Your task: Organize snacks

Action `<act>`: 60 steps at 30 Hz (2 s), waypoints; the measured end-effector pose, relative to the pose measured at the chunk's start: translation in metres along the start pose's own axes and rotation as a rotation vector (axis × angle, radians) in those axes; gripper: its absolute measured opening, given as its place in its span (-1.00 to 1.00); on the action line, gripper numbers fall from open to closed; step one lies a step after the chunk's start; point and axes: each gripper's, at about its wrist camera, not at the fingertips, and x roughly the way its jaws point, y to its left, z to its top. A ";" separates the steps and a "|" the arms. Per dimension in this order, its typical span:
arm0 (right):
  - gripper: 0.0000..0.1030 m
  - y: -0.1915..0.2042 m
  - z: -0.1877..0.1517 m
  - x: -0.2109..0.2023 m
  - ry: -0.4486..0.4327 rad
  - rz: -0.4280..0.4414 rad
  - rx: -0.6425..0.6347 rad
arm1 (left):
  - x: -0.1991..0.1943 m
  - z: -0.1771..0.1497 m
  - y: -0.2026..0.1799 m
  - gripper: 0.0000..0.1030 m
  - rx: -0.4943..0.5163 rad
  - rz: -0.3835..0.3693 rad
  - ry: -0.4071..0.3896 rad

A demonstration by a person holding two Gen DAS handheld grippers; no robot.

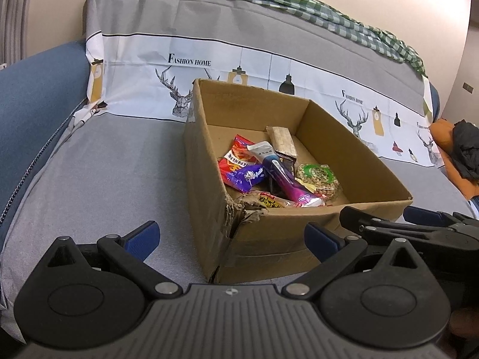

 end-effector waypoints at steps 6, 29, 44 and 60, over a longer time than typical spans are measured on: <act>0.99 0.000 0.000 0.002 0.004 0.001 0.002 | 0.001 0.000 0.000 0.99 -0.006 -0.002 -0.002; 0.99 -0.003 0.000 0.003 0.004 0.003 0.015 | 0.002 -0.001 -0.003 0.99 0.000 -0.003 -0.004; 0.99 -0.003 0.000 0.004 0.004 0.005 0.015 | 0.002 -0.001 -0.003 0.99 -0.001 -0.005 -0.003; 0.99 -0.004 0.000 0.004 0.005 0.005 0.016 | 0.002 -0.001 -0.004 0.99 0.000 -0.009 -0.006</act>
